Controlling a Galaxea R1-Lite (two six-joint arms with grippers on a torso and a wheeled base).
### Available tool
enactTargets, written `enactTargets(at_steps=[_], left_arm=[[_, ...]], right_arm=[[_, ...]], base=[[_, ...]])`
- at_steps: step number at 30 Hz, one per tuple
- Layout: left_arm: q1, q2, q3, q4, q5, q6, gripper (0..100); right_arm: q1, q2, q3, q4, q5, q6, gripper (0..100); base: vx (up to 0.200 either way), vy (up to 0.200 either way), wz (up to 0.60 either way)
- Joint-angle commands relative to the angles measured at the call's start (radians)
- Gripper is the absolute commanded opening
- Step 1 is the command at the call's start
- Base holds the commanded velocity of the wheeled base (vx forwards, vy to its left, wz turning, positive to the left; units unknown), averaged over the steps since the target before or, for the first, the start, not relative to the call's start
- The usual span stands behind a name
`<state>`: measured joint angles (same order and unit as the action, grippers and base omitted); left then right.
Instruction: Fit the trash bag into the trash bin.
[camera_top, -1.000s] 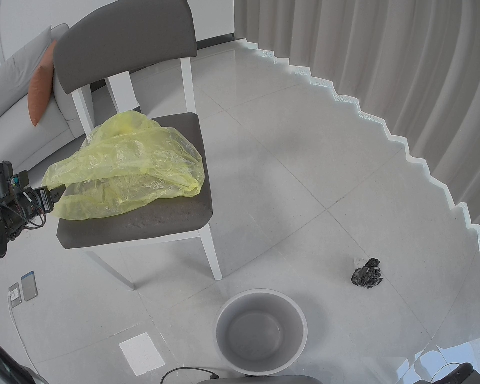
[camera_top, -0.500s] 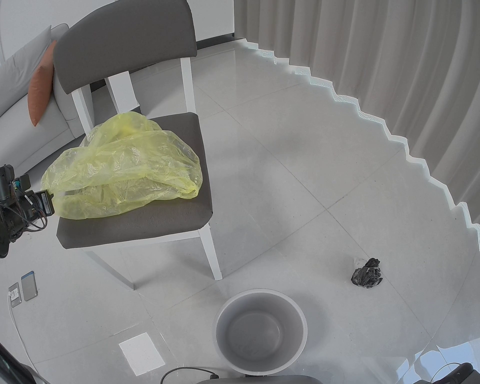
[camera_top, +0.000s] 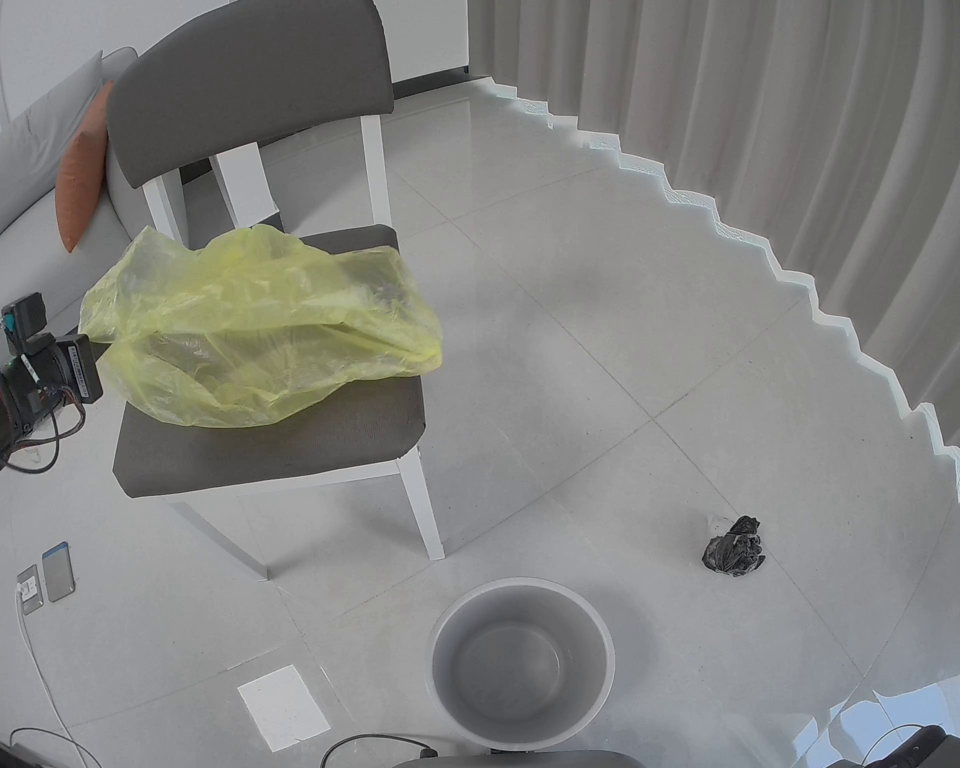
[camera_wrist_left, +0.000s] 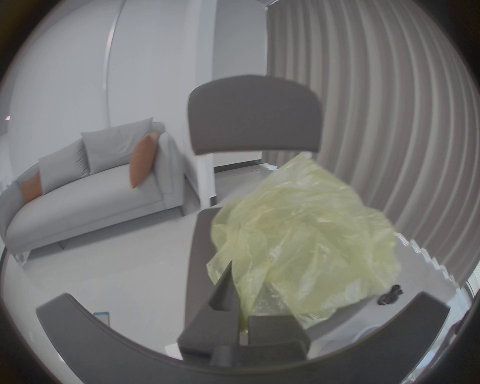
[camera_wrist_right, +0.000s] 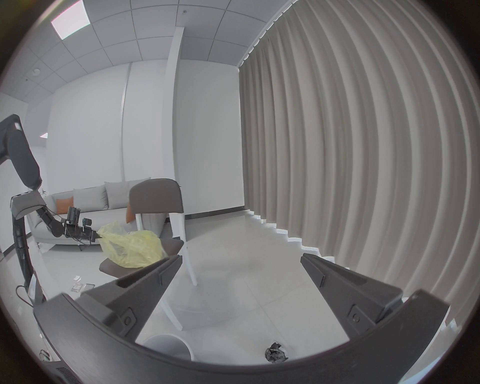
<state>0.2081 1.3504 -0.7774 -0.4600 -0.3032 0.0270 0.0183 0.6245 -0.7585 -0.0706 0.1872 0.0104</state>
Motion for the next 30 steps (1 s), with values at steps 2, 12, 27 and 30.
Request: enactTargets(at_steps=[2, 12, 27, 30], left_arm=[[-0.279, -0.31, -0.137, 0.29, -0.017, 0.093, 0], [-0.613, -0.34, -0.376, 0.616, -0.017, 0.22, 0], [-0.789, -0.188, -0.599, 0.934, -0.017, 0.427, 0], [-0.822, -0.169, -0.597, 0.934, -0.017, 0.427, 0]], right_arm=[[0.141, 0.195, -0.062, 0.005, 0.035, -0.006, 100], [0.219, 0.376, -0.025, -0.006, 0.034, -0.004, 100], [0.282, 0.543, -0.102, -0.031, 0.038, 0.005, 100], [0.29, 0.586, -0.102, -0.054, 0.038, 0.006, 100]], base=[[0.0, 0.0, 0.0], [0.0, 0.0, 0.0], [0.0, 0.0, 0.0], [0.0, 0.0, 0.0]])
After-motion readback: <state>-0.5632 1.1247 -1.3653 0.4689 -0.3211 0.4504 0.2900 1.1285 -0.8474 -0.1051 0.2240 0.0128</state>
